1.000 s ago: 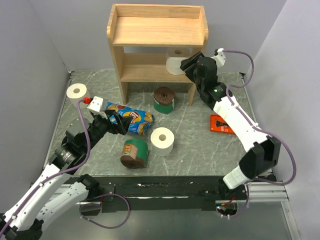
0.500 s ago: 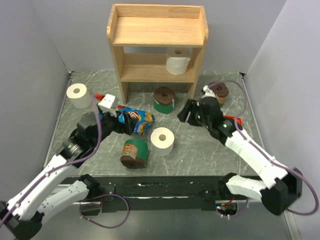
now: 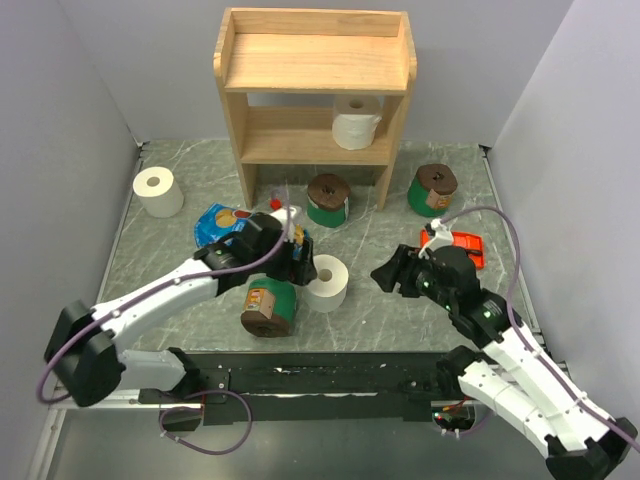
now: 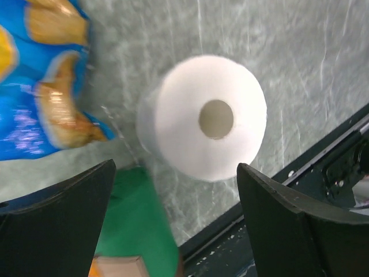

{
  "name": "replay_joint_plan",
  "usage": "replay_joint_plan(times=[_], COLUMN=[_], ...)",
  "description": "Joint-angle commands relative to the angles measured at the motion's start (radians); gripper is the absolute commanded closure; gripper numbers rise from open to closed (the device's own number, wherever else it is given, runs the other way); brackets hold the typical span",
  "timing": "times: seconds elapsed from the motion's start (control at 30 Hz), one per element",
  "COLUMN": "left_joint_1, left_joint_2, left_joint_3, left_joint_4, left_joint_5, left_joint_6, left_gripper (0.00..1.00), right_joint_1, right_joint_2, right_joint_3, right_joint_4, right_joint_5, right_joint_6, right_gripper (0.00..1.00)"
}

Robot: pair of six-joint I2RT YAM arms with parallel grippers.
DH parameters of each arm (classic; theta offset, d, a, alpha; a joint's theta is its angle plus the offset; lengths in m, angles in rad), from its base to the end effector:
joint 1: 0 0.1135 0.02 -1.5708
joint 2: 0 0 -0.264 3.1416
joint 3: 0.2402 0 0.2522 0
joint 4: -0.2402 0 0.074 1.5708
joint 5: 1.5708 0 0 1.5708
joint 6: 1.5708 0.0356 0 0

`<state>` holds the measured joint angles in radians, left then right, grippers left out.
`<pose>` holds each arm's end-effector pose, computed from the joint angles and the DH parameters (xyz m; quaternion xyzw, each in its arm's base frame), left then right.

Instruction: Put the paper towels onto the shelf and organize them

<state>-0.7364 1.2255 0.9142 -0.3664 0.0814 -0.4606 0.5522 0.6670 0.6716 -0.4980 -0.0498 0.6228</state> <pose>0.1962 -0.1818 0.2754 0.1413 0.8902 -0.2734 0.3358 0.1300 0.0822 0.2861 0.0175 0.8580 0.3021 0.4150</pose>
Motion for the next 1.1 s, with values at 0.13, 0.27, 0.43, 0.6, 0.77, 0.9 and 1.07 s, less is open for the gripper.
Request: replay_joint_plan(times=[0.13, 0.27, 0.43, 0.6, 0.77, 0.9, 1.07], left_joint_1=[-0.055, -0.06, -0.066, -0.069, -0.07, -0.07, -0.07], left_joint_2=[0.15, 0.173, 0.222, 0.261, 0.272, 0.273, 0.272], left_joint_3=[0.083, 0.087, 0.126, 0.14, 0.14, 0.132, 0.135], left_joint_4=[0.018, 0.05, 0.05, 0.03, 0.041, 0.052, 0.052], left_joint_5=[-0.029, -0.025, -0.025, -0.107, -0.12, -0.109, -0.091], left_joint_6=[-0.058, -0.069, -0.064, -0.072, -0.081, -0.089, -0.089], left_gripper=[0.1, 0.12, 0.12, 0.17, 0.26, 0.31, 0.41], right_joint_1=[0.003, 0.005, 0.003, 0.003, 0.003, 0.003, 0.003], right_joint_2=[-0.141, -0.193, -0.216, -0.218, -0.225, -0.222, -0.219], right_joint_3=[-0.033, -0.05, -0.056, -0.053, -0.055, -0.053, -0.052], right_joint_4=[-0.04, -0.048, -0.053, -0.056, -0.054, -0.053, -0.054], right_joint_5=[0.028, 0.047, 0.047, 0.048, 0.048, 0.048, 0.048], right_joint_6=[-0.049, -0.066, -0.069, -0.066, -0.064, -0.067, -0.071], right_gripper=[0.27, 0.26, 0.26, 0.26, 0.26, 0.26, 0.26])
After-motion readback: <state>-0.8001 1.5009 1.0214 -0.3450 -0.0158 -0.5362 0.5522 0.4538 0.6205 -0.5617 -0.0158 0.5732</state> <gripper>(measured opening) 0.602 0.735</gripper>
